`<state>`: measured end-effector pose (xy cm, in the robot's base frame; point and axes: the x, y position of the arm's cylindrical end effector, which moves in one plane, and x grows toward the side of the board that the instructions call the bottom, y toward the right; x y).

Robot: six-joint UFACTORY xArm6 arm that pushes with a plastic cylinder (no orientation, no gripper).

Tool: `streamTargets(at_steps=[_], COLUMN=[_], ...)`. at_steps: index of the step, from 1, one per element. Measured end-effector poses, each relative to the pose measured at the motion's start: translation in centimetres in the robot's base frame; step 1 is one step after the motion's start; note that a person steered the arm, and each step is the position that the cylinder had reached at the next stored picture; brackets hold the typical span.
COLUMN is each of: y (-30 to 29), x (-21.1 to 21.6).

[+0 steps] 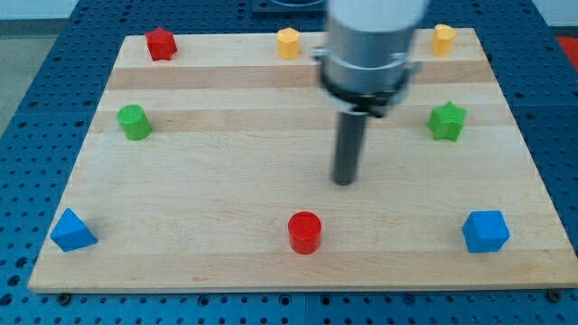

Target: Push the blue triangle towards the center

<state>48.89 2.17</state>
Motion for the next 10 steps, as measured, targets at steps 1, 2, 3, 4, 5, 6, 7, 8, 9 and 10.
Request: streamTargets(at_steps=[1,2,3,4,5,6,7,8,9,10], y=[-10.9,-21.9,-31.9,-32.6,-32.6,-32.6,-31.7,-28.2,-23.5,-20.5], x=[0.3,0.3,1.3,2.0,5.1,9.2,9.4,6.8,3.1,1.6])
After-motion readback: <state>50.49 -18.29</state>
